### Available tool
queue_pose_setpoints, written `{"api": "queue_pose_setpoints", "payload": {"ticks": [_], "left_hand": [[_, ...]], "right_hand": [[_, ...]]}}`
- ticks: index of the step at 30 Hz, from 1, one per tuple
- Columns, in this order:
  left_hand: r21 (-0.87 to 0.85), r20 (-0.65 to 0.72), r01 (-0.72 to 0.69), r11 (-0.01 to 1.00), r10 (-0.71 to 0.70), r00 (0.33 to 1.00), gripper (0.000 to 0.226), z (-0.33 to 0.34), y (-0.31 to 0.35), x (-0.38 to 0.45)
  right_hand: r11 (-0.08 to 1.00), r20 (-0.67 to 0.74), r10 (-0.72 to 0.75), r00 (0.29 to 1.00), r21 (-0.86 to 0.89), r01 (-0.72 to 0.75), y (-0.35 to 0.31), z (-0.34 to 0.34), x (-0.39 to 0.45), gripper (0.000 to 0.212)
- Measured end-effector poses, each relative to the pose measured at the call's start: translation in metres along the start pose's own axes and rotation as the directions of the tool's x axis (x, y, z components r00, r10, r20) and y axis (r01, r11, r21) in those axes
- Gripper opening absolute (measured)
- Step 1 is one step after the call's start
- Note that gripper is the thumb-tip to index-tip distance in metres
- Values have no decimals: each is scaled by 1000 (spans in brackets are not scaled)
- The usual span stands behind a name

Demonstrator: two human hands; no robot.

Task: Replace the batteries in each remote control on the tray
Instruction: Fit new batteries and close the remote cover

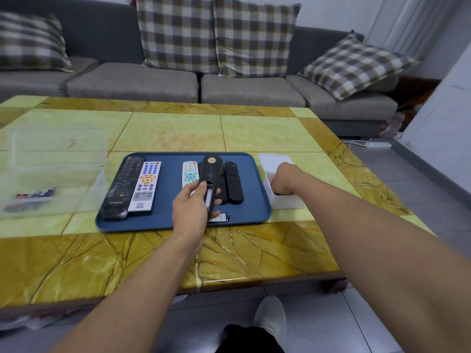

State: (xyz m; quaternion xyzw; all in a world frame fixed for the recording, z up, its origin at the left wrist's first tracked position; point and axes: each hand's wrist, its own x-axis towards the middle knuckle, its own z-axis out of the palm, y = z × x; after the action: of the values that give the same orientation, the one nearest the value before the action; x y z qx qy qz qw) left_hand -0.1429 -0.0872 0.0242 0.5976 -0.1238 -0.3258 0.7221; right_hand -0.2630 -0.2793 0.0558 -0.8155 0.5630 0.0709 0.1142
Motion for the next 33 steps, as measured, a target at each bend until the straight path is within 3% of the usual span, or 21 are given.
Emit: {"api": "queue_pose_setpoints", "payload": {"ticks": [3, 7, 10, 11, 15, 19, 20, 22, 24, 27, 33], "left_hand": [[2, -4, 0, 1000, 0, 1000, 24, -1, 0, 2], [3, 5, 5, 1000, -5, 1000, 24, -1, 1, 0], [4, 11, 10, 1000, -10, 1000, 23, -1, 2, -2], [7, 13, 12, 1000, -12, 1000, 23, -1, 3, -3], [11, 14, 3, 1000, -3, 1000, 24, -6, 7, -7], [-7, 19, 7, 1000, -7, 1000, 21, -15, 14, -7], [-14, 21, 14, 1000, -14, 1000, 21, -18, 16, -6], [-36, 22, 31, 999, -30, 999, 20, -27, 19, -5], [-44, 27, 53, 998, -52, 998, 17, -36, 21, -5], [-68, 29, 73, 995, -71, 997, 17, -48, 23, -3], [-119, 99, 120, 986, -109, 989, 11, -71, 24, 4]], "right_hand": [[998, -14, 12, 1000, 66, -11, 4, -3, -4, 18], [942, -56, 11, 998, 335, 9, 20, -12, -6, 34], [808, -86, -36, 996, 584, 79, 27, -25, -19, 16], [744, -108, -54, 993, 658, 112, 27, -29, -27, 11], [459, -92, -191, 977, 872, 171, 9, -31, -62, 33], [-112, 61, -422, 905, 987, -119, -26, -19, -94, 29], [-219, 82, -463, 883, 954, -204, -35, -15, -101, 28], [-332, 117, -523, 844, 885, -328, -55, -8, -111, 26], [-341, 162, -550, 819, 852, -397, -71, -3, -116, 22], [-251, 210, -545, 811, 883, -397, -88, 7, -121, 18], [-141, 137, -462, 876, 964, -225, -100, 23, -123, 19]]}}
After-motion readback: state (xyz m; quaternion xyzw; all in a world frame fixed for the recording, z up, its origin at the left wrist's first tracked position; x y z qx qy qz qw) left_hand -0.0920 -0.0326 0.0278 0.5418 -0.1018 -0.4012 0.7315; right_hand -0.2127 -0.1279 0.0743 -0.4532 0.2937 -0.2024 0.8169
